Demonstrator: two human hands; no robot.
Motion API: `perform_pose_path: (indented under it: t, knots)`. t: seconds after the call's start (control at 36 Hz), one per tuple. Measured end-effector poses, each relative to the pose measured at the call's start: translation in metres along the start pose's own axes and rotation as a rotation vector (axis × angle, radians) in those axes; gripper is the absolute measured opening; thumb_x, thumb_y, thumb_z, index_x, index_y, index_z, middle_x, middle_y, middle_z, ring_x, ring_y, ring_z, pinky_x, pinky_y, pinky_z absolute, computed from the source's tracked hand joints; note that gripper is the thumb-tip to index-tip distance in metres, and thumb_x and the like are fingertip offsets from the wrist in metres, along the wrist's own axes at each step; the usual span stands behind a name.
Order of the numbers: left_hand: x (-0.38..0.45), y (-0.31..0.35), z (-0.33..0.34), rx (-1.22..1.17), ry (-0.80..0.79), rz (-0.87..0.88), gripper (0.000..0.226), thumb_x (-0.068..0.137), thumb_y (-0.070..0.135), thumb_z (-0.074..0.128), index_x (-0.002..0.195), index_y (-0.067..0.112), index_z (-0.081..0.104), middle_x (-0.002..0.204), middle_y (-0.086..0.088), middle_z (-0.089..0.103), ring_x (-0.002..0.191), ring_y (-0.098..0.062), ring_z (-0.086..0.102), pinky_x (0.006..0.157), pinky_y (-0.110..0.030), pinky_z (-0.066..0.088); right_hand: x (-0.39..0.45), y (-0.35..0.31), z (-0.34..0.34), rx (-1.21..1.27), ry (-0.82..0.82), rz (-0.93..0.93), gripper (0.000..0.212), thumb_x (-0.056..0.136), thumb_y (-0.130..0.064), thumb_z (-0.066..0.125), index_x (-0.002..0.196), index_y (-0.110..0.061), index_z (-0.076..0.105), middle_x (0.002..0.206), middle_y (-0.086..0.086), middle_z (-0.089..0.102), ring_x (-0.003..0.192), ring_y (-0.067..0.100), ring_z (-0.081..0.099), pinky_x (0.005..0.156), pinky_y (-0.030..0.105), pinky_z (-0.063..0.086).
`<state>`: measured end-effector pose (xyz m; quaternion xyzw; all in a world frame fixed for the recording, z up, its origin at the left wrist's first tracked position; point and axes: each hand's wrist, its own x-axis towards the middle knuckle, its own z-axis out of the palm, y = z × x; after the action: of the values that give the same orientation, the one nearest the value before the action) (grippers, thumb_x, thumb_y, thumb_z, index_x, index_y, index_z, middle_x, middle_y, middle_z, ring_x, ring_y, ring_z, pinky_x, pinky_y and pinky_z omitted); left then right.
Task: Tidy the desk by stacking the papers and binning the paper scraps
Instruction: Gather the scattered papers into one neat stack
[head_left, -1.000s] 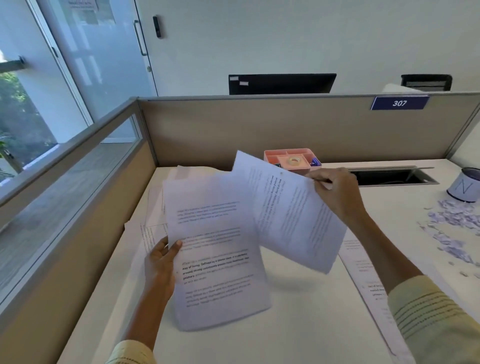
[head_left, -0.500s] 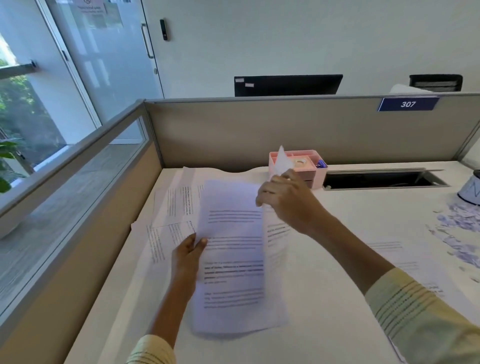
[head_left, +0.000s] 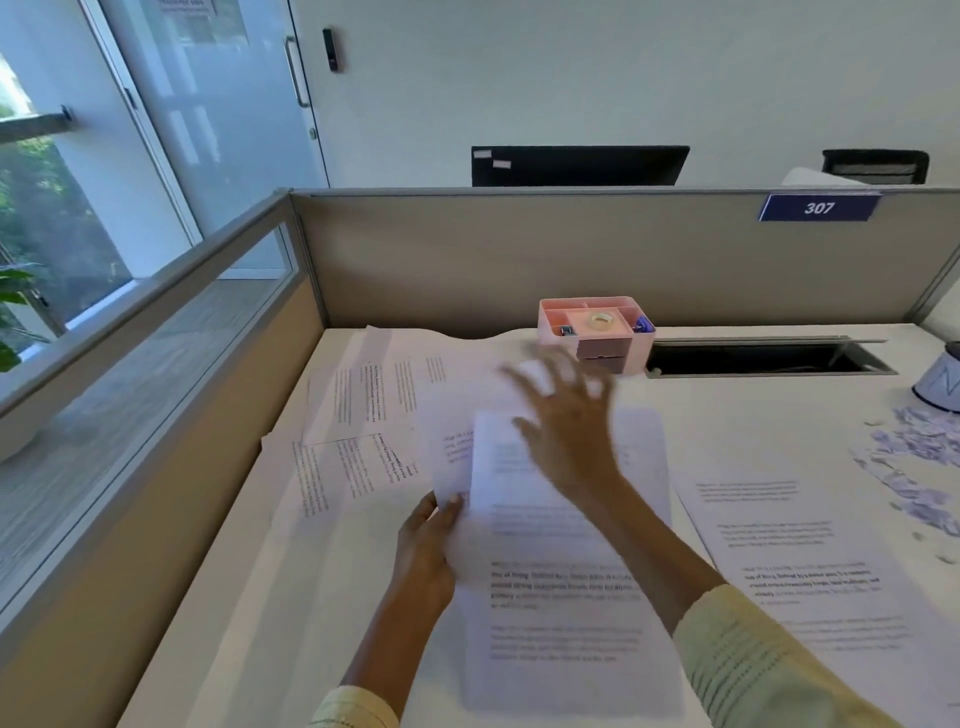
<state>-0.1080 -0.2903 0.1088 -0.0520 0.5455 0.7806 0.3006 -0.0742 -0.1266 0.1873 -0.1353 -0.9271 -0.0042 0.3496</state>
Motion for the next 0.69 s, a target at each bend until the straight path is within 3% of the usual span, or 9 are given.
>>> perform_pose_path:
  t: [0.11, 0.19, 0.28, 0.33, 0.39, 0.47, 0.53, 0.61, 0.69]
  knots:
    - [-0.003, -0.01, -0.009, 0.035, 0.038, -0.062, 0.018, 0.091, 0.009, 0.062, 0.108, 0.013, 0.068, 0.096, -0.012, 0.074, 0.078, -0.03, 0.07, 0.075, -0.046, 0.057, -0.03, 0.052, -0.011, 0.338, -0.293, 0.949, 0.116, 0.065, -0.05, 0.081, 0.15, -0.025, 0.007, 0.156, 0.012, 0.019, 0.142, 0.035, 0.018, 0.106, 0.063, 0.023]
    - [-0.004, -0.014, -0.013, 0.096, 0.041, -0.067, 0.023, 0.091, 0.009, 0.062, 0.114, 0.011, 0.066, 0.102, -0.014, 0.073, 0.093, -0.034, 0.068, 0.088, -0.054, 0.052, -0.062, 0.074, -0.004, 0.778, -0.404, 1.224, 0.12, 0.064, -0.042, 0.084, 0.151, -0.014, 0.007, 0.154, 0.014, 0.024, 0.139, 0.033, 0.028, 0.109, 0.049, 0.028]
    - [-0.008, -0.019, -0.014, 0.172, 0.017, -0.026, 0.024, 0.091, 0.013, 0.063, 0.115, 0.011, 0.066, 0.102, -0.013, 0.073, 0.096, -0.034, 0.068, 0.088, -0.051, 0.054, -0.089, 0.083, 0.006, 1.009, -0.45, 1.319, 0.098, 0.054, -0.042, 0.089, 0.136, -0.009, 0.047, 0.139, 0.012, 0.047, 0.124, 0.033, 0.049, 0.102, 0.049, 0.042]
    - [-0.013, -0.021, -0.013, 0.215, 0.004, -0.003, 0.021, 0.092, 0.018, 0.062, 0.111, 0.012, 0.068, 0.1, -0.013, 0.073, 0.094, -0.032, 0.069, 0.083, -0.047, 0.057, -0.099, 0.086, 0.006, 1.127, -0.445, 1.294, 0.068, 0.054, -0.028, 0.089, 0.114, -0.003, 0.065, 0.117, 0.018, 0.065, 0.102, 0.035, 0.065, 0.083, 0.046, 0.055]
    - [-0.018, -0.022, -0.012, 0.242, 0.005, 0.011, 0.022, 0.095, 0.029, 0.056, 0.106, 0.015, 0.069, 0.098, -0.012, 0.073, 0.09, -0.028, 0.07, 0.077, -0.041, 0.058, -0.099, 0.084, 0.001, 1.168, -0.434, 1.24, 0.045, 0.065, -0.014, 0.083, 0.105, 0.001, 0.069, 0.101, 0.02, 0.071, 0.088, 0.034, 0.069, 0.071, 0.038, 0.056]
    - [-0.024, -0.022, -0.011, 0.317, -0.026, 0.056, 0.031, 0.097, 0.046, 0.043, 0.1, 0.028, 0.067, 0.089, -0.002, 0.075, 0.079, -0.016, 0.072, 0.058, -0.027, 0.055, -0.095, 0.083, -0.001, 1.18, -0.365, 1.192, 0.029, 0.071, -0.01, 0.08, 0.097, -0.001, 0.072, 0.096, 0.017, 0.072, 0.085, 0.034, 0.07, 0.074, 0.04, 0.056]
    - [-0.026, -0.023, -0.011, 0.387, -0.081, 0.121, 0.027, 0.094, 0.043, 0.048, 0.104, 0.025, 0.066, 0.086, 0.001, 0.074, 0.071, -0.007, 0.07, 0.054, -0.02, 0.051, -0.092, 0.081, -0.004, 1.19, -0.329, 1.172, 0.023, 0.073, -0.012, 0.078, 0.094, -0.004, 0.072, 0.096, 0.016, 0.073, 0.081, 0.031, 0.069, 0.072, 0.038, 0.056]
    - [-0.024, -0.027, -0.015, 0.463, -0.099, 0.183, 0.029, 0.082, 0.026, 0.072, 0.109, 0.027, 0.062, 0.098, 0.003, 0.072, 0.083, -0.009, 0.07, 0.064, -0.026, 0.057, -0.089, 0.077, -0.01, 1.27, -0.302, 1.137, 0.024, 0.081, -0.015, 0.072, 0.099, 0.0, 0.069, 0.096, 0.013, 0.072, 0.076, 0.024, 0.068, 0.064, 0.031, 0.054]
    - [-0.02, -0.029, -0.021, 0.48, -0.059, 0.214, 0.031, 0.081, 0.016, 0.074, 0.107, 0.029, 0.064, 0.1, 0.001, 0.072, 0.09, -0.018, 0.07, 0.073, -0.033, 0.059, -0.084, 0.078, -0.014, 1.354, -0.305, 1.086, 0.022, 0.088, -0.024, 0.064, 0.101, -0.007, 0.071, 0.1, 0.007, 0.073, 0.084, 0.023, 0.069, 0.076, 0.037, 0.053]
